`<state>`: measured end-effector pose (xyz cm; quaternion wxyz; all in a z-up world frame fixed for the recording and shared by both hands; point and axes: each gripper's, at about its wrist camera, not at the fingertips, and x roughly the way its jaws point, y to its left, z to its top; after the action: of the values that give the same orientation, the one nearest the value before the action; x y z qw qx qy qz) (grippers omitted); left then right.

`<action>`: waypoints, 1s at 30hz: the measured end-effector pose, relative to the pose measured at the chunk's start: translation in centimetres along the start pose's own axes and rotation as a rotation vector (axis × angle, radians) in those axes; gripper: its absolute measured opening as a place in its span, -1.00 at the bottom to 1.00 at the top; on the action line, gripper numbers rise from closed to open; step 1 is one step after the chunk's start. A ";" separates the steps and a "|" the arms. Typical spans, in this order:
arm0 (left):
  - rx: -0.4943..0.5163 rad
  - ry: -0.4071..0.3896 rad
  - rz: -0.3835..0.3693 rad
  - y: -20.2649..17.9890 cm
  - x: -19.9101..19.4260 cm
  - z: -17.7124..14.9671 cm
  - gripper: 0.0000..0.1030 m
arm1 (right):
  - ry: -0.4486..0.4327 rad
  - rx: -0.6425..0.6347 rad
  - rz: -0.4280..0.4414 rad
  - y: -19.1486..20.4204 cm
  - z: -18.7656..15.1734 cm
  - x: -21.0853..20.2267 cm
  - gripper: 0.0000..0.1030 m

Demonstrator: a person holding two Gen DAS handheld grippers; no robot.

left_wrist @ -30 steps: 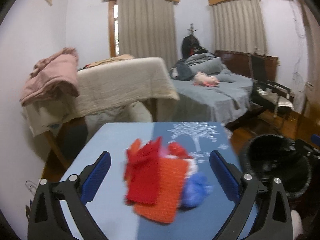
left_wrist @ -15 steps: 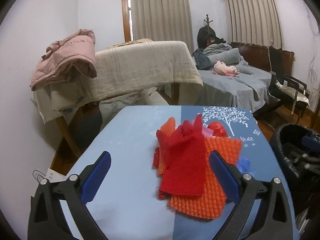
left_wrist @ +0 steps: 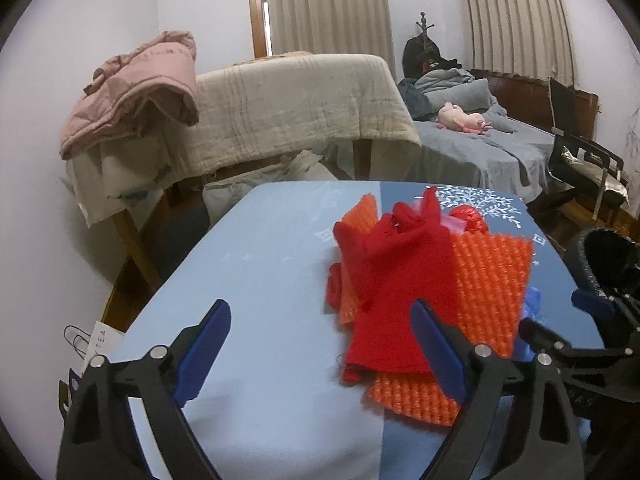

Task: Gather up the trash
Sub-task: 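Grasp the blue plastic bag with the right tool while the left tool grasps the red cloth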

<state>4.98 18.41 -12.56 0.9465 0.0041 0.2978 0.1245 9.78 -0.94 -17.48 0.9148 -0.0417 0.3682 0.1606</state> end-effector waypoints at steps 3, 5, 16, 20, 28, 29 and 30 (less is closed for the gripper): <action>-0.005 0.007 0.002 0.2 0.3 -0.2 0.72 | 0.030 0.004 0.040 0.1 -0.2 0.7 0.43; -0.006 0.011 0.000 0.2 0.4 -0.3 0.72 | 0.052 0.015 0.102 -0.1 -0.2 1.1 0.16; 0.010 0.008 -0.062 -1.8 -0.1 -0.2 0.68 | 0.034 0.009 0.148 -1.0 0.2 -1.6 -0.45; 0.026 0.008 -0.091 -3.0 0.0 -0.2 0.59 | 0.015 0.029 0.120 -2.7 0.3 -2.8 -0.48; 0.061 0.011 -0.141 -5.3 2.1 0.2 0.31 | 0.005 0.042 0.082 -4.7 0.4 -3.2 -0.48; 0.062 0.013 -0.149 -5.6 2.4 0.2 0.22 | 0.004 0.040 0.081 -4.7 0.5 -3.2 -0.48; 0.062 0.019 -0.163 -5.7 2.8 0.2 0.16 | 0.003 0.036 0.080 -4.6 0.4 -3.2 -0.48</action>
<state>8.67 13.62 -14.40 0.9500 0.0079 0.3100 0.0379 9.44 -6.06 -15.18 0.9077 -0.0106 0.3739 0.1903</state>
